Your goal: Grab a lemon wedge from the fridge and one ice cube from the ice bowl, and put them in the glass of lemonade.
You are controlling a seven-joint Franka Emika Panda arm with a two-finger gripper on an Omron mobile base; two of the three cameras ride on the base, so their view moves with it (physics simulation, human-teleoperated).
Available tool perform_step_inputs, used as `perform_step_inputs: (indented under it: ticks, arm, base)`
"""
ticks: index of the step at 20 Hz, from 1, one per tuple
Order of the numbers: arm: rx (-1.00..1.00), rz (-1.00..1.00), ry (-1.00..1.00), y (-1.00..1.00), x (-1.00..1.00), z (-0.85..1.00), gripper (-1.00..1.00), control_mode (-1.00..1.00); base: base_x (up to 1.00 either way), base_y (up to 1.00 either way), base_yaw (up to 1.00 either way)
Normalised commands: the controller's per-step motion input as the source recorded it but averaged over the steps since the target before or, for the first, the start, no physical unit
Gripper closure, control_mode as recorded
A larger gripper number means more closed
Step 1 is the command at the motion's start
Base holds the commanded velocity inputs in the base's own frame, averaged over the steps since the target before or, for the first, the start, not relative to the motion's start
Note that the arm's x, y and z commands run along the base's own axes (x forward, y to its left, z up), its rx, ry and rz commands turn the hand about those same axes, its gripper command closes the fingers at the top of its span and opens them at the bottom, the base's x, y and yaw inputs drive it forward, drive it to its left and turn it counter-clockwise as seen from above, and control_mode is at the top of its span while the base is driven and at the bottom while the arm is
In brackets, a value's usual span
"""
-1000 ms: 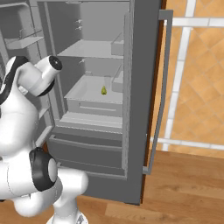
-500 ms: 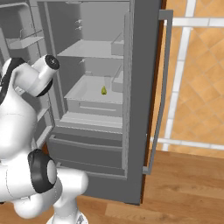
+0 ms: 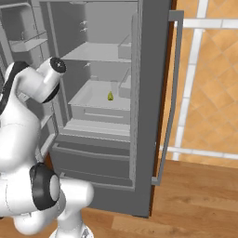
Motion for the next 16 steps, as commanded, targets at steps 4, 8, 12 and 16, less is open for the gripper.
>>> perform_step_inputs:
  ticks: [4,8,12,16]
  arm:
    - [0.15,-0.12,-0.1,-1.0,-0.02,-0.17,-1.0,-1.0]
    - [0.19,-0.12,-0.13,-0.72,-0.96,0.23,-1.0,-1.0]
    - [0.02,-0.38,0.11,-0.35,-0.56,0.31,-1.0,-1.0]
    - [0.0,-0.59,0.41,-0.23,-0.01,0.09,-1.0,-1.0]
  base:
    - [0.0,0.0,0.0]
    - [0.0,0.0,0.0]
    - [0.0,0.0,0.0]
    - [0.0,0.0,0.0]
